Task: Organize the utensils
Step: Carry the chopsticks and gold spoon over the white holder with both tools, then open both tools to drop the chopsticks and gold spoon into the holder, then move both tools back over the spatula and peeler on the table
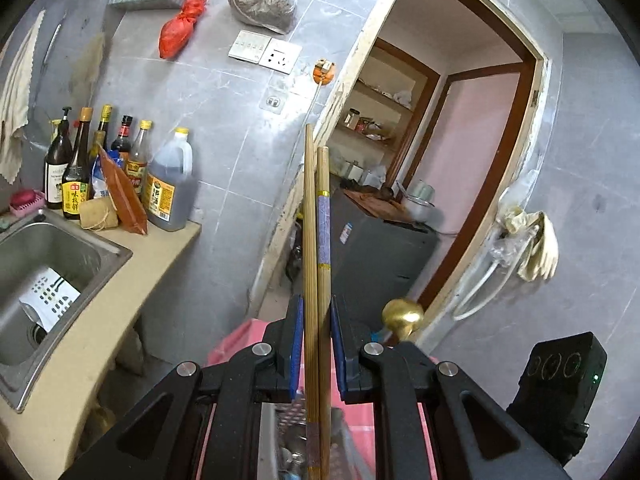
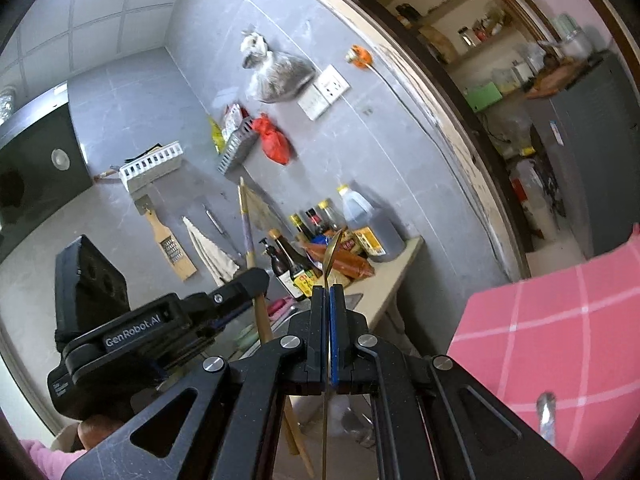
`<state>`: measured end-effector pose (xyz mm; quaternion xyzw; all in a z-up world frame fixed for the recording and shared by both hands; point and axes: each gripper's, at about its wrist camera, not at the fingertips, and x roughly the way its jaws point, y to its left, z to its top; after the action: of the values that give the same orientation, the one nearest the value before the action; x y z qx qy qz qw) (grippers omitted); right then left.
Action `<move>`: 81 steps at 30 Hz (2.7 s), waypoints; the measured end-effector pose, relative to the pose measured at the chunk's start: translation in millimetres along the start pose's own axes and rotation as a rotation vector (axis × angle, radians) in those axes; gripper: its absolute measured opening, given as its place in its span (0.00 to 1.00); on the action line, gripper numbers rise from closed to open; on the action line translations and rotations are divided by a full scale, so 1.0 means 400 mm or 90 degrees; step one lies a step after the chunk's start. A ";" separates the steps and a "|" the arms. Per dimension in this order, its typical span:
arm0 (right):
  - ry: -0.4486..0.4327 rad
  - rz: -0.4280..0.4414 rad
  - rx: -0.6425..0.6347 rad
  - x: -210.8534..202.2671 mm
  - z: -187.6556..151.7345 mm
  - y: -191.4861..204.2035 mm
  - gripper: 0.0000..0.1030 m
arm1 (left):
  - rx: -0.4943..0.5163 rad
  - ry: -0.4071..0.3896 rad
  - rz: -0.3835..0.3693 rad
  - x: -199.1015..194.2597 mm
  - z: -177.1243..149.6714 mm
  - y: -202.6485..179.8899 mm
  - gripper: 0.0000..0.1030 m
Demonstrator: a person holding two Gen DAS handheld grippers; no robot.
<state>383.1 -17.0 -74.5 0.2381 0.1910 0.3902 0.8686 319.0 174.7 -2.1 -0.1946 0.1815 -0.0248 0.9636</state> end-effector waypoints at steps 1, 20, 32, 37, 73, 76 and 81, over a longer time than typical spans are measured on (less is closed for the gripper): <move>0.001 -0.007 -0.003 0.006 -0.014 -0.007 0.02 | 0.003 -0.004 -0.001 0.003 -0.006 0.002 0.12; 0.056 -0.038 -0.145 -0.027 -0.081 0.003 0.02 | 0.035 0.027 -0.022 -0.002 -0.115 0.017 0.13; 0.094 -0.069 -0.159 -0.089 -0.062 0.012 0.23 | 0.023 0.079 -0.041 -0.044 -0.134 0.016 0.21; 0.074 -0.099 -0.155 -0.144 -0.027 0.018 0.36 | 0.001 0.071 -0.027 -0.072 -0.126 0.011 0.36; 0.082 -0.374 -0.144 -0.613 0.050 -0.328 0.99 | 0.090 0.132 0.025 0.058 -0.407 -0.372 0.99; 0.114 -0.372 -0.127 -0.606 0.012 -0.368 0.99 | 0.091 0.161 0.042 0.095 -0.444 -0.368 0.99; 0.179 -0.353 -0.103 -0.574 -0.052 -0.415 0.98 | 0.069 0.211 0.064 0.155 -0.488 -0.346 0.99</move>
<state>327.0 -284.7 -151.2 0.0511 0.3351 0.1819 0.9231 309.9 -31.7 -137.5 -0.1260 0.3457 -0.0184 0.9297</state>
